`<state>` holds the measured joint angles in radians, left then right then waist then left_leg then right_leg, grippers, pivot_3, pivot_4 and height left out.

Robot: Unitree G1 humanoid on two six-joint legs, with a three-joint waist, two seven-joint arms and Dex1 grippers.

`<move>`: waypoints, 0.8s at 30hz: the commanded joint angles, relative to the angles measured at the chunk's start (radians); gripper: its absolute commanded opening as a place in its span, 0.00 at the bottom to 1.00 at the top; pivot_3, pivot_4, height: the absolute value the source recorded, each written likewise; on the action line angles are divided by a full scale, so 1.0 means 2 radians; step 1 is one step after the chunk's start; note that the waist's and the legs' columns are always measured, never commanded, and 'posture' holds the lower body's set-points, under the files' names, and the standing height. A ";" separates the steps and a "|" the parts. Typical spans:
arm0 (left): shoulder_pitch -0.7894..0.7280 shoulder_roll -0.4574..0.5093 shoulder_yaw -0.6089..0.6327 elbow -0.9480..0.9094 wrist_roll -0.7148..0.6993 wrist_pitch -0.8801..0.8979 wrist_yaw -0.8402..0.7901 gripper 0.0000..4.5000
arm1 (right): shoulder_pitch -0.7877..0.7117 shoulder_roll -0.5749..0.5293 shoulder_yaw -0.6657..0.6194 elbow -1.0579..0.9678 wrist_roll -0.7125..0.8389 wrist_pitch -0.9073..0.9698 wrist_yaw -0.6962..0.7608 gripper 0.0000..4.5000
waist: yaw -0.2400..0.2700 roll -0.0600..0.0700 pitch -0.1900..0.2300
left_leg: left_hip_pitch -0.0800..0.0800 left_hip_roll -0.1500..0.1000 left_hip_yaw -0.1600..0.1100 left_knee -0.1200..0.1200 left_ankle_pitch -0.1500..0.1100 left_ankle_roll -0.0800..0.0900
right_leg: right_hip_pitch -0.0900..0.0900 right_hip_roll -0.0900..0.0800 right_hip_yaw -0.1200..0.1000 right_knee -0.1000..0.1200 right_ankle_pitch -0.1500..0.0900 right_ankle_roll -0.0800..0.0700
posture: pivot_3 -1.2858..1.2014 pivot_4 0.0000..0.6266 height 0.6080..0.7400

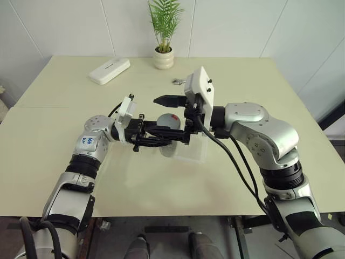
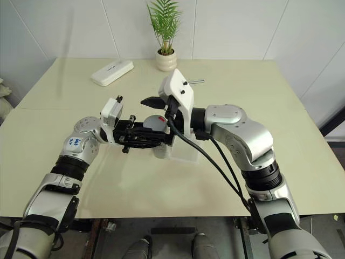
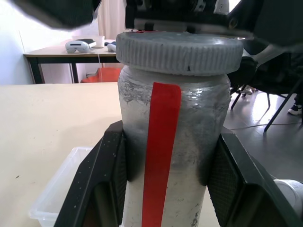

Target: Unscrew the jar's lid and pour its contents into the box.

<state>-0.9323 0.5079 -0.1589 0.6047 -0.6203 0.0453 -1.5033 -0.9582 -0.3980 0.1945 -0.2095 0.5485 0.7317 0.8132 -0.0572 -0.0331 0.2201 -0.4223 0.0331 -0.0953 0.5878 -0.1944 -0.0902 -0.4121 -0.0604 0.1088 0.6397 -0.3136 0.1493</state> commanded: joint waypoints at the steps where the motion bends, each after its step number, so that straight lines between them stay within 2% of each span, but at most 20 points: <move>1: -0.009 0.001 0.002 -0.011 -0.011 -0.005 -0.056 0.42 | -0.015 0.008 -0.001 0.001 -0.008 -0.018 0.006 1.00 | 0.000 0.000 0.000 | 0.000 0.000 0.000 0.000 0.000 0.000 | 0.000 0.000 0.000 0.000 0.000 0.000 | 0.52 0.24 1.00; 10: -0.003 0.001 0.004 -0.019 -0.012 -0.003 -0.056 0.42 | -0.010 0.007 -0.004 0.005 -0.027 -0.017 0.009 1.00 | 0.000 0.000 0.000 | 0.000 0.000 0.000 0.001 0.000 0.000 | 0.000 0.000 0.000 0.001 0.000 0.000 | 0.52 0.24 1.00; 24: 0.004 0.005 0.009 -0.025 -0.011 0.002 -0.056 0.42 | 0.024 -0.053 -0.036 -0.048 -0.016 0.023 0.001 1.00 | 0.000 0.000 0.000 | 0.000 0.000 0.000 0.001 0.000 0.000 | 0.000 0.000 0.000 0.001 0.000 0.000 | 0.52 0.24 1.00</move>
<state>-0.9256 0.5094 -0.1597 0.5955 -0.6221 0.0534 -1.5033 -0.9122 -0.4823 0.1784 -0.2706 0.5126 0.7710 0.8278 -0.0577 -0.0331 0.2201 -0.4222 0.0331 -0.0956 0.5900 -0.1944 -0.0903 -0.4122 -0.0602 0.1088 0.6429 -0.3136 0.1492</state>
